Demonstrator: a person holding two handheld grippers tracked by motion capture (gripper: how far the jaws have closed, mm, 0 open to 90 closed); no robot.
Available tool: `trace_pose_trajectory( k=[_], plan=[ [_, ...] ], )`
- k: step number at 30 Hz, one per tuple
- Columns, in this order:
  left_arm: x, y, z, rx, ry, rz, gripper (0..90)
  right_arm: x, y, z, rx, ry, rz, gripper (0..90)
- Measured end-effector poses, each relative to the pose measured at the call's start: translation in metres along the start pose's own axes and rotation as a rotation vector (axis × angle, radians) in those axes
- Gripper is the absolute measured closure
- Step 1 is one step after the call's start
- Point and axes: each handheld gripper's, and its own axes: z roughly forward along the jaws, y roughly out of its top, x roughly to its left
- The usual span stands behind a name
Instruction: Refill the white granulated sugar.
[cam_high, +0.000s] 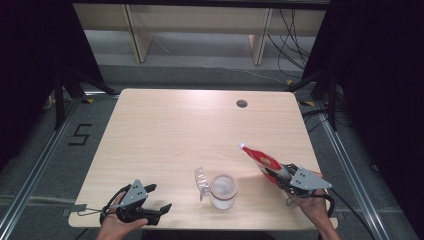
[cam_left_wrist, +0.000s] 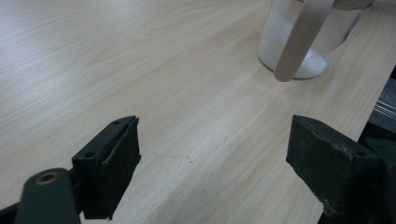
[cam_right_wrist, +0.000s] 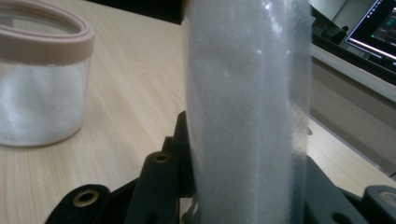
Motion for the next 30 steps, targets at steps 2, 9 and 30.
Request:
trace_pose_trajectory(
  k=[2, 9, 30],
  plan=[
    [0.000, 0.000, 0.000, 0.000, 0.001, 0.007, 16.8, -0.002, -0.001, 0.000, 0.003, -0.002, 0.028, 70.4],
    [0.001, 0.000, -0.001, 0.012, 0.007, 0.013, 16.7, -0.004, -0.001, -0.003, 0.046, -0.027, 0.119, 70.1],
    [0.002, 0.001, 0.000, 0.009, 0.004, 0.037, 16.8, -0.003, -0.007, -0.023, 0.067, -0.082, 0.360, 69.9]
  ],
)
